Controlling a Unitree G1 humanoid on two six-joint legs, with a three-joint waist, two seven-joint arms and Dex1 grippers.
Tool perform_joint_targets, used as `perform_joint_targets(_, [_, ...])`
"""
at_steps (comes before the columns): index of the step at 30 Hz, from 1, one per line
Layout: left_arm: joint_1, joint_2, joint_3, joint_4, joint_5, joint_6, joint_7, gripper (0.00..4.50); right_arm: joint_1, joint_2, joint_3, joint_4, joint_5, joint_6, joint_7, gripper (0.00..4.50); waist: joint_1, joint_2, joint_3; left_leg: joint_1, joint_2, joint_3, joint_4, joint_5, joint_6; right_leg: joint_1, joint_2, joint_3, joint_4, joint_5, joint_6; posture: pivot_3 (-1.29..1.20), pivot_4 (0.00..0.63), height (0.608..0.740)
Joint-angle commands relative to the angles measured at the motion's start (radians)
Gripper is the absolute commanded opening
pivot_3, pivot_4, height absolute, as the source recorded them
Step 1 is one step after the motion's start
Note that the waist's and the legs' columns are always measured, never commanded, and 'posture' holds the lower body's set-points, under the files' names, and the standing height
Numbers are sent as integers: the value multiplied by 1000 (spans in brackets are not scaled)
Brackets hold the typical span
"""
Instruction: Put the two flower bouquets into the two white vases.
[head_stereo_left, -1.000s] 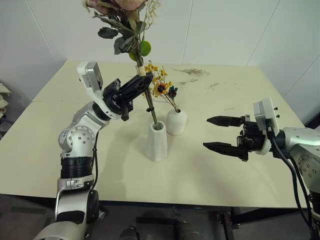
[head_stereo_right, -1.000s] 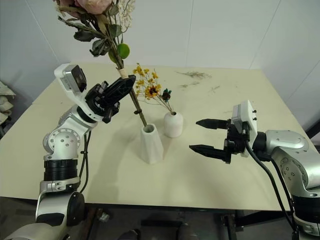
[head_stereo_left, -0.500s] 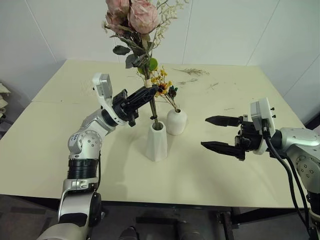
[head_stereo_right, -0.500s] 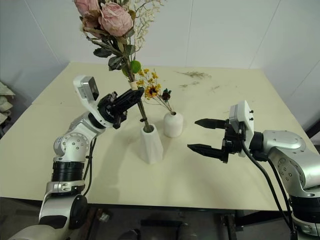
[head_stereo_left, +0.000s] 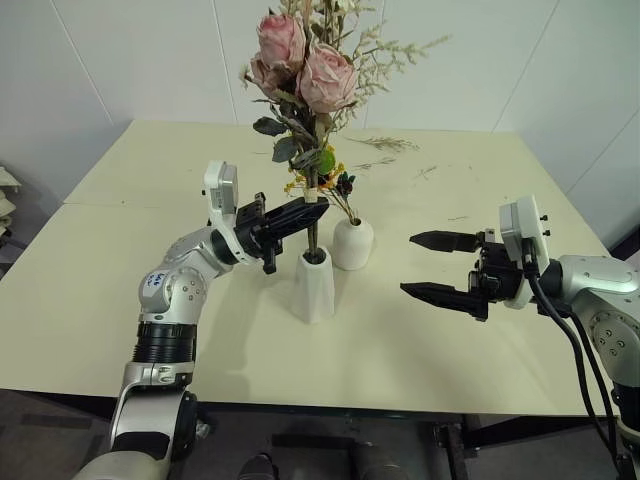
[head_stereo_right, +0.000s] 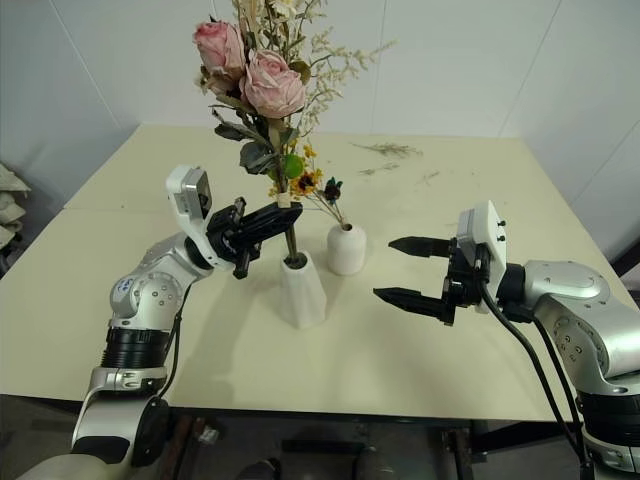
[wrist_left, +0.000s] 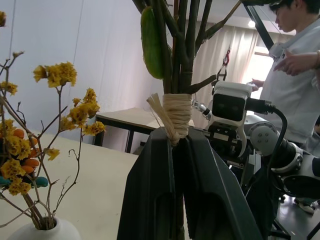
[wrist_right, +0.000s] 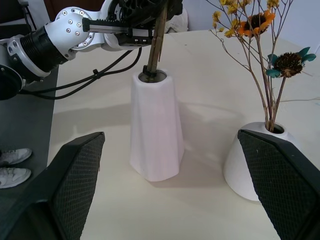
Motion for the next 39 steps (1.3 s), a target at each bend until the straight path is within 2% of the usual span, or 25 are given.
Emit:
perform_joint_targets(1, [23, 14, -21, -17, 26, -4, -9, 22, -2, -8, -19, -30, -1, -15, -2, 4500, 0, 0, 0, 0, 0, 0, 0, 0, 0, 0, 0, 0, 0, 0, 0, 0, 150, 740])
perform_joint_targets(17, [-10, -30, -16, -2, 16, -34, 5, 22, -10, -1, -4, -13, -24, -18, 1, 4500, 1, 0, 0, 0, 0, 0, 0, 0, 0, 0, 0, 0, 0, -1, -1, 0, 150, 740])
perform_joint_targets(39, [-89, -29, -36, -1, 28, -34, -32, 22, -8, 9, -4, -8, -40, -22, -5, 4500, 1, 0, 0, -1, 0, 0, 0, -1, 0, 0, 0, 0, -2, -1, 0, 0, 150, 740])
